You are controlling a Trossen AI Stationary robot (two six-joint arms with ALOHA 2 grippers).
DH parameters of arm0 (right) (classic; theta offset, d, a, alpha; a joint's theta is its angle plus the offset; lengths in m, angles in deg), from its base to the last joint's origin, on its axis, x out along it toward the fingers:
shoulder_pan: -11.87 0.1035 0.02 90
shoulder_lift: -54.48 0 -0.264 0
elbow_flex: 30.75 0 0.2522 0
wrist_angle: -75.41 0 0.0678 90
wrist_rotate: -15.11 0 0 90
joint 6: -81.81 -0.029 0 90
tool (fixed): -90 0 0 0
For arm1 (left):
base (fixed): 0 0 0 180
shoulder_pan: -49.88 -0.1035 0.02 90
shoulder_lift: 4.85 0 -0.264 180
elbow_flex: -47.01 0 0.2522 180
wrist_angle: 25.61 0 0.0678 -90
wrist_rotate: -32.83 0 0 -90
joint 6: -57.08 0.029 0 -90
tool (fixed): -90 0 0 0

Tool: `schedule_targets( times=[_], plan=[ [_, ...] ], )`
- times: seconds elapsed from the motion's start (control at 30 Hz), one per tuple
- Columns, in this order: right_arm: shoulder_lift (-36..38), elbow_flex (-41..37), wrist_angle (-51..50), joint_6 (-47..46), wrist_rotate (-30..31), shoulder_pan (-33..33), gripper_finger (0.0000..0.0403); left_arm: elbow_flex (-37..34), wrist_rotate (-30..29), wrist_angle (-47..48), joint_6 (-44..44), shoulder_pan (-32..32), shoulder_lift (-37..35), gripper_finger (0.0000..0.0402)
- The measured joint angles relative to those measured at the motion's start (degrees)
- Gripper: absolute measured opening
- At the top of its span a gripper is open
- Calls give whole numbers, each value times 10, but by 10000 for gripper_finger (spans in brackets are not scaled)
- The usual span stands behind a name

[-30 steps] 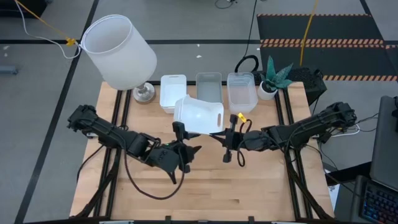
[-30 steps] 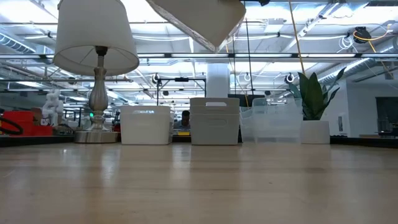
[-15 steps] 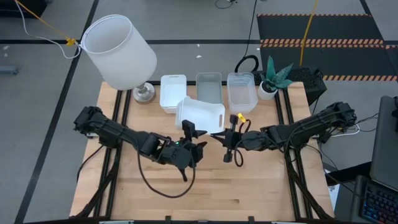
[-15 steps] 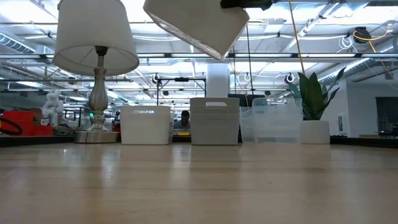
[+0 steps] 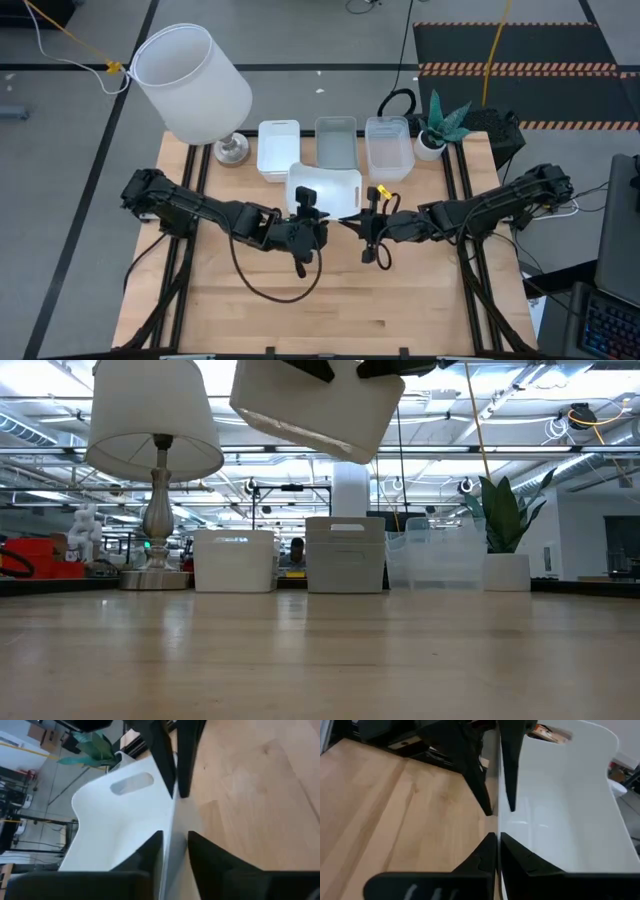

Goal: Stack baskets by color
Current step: Stack the white bin on the top left stacked white bins

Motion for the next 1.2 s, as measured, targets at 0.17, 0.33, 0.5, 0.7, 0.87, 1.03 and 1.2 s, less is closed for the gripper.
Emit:
schedule_targets(
  times=[0.17, 0.33, 0.5, 0.7, 0.87, 1.03, 1.2],
  plan=[
    [0, 0, -2, 27, -2, 1, 18, 0, 3, -1, 16, -2, 0, 27],
    [0, 0, -16, 30, -78, 2, 63, 0, 55, 19, 54, -1, 0, 15],
    [6, 0, -22, 29, -183, 6, 125, 0, 125, 60, 101, -1, 0, 15],
    [46, 0, -80, 56, -178, 33, 181, 0, 169, 94, 120, 4, 0, 15],
    [64, 0, -167, 73, -123, 65, 202, 0, 174, 100, 143, 20, 0, 11],
    [61, 0, -205, 105, -82, 80, 197, 0, 219, 100, 178, 36, 0, 11],
    [48, 0, -216, 170, -51, 90, 175, 0, 221, 99, 194, 47, 0, 18]
  ],
)
